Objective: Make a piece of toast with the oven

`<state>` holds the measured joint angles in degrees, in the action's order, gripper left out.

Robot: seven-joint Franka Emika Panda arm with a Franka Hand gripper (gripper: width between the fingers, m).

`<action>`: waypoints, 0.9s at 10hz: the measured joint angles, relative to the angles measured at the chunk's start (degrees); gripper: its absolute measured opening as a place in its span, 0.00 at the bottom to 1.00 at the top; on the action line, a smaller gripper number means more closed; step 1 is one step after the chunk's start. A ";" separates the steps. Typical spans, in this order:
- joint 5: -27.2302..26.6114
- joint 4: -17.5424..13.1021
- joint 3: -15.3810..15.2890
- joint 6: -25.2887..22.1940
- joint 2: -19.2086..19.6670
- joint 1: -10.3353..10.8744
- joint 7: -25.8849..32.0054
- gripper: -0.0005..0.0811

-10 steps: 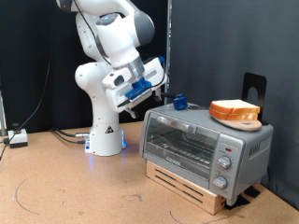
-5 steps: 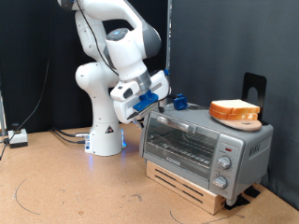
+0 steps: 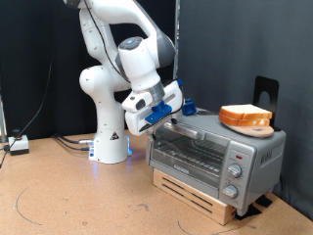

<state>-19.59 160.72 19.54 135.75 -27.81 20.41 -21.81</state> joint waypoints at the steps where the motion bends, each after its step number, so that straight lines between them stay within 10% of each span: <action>1: 0.65 -0.24 0.34 0.00 0.21 -1.35 -0.28 0.99; 9: 8.95 -1.97 4.76 6.74 8.12 -10.96 2.17 0.99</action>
<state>-10.64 158.75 24.31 142.49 -19.69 9.45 -19.64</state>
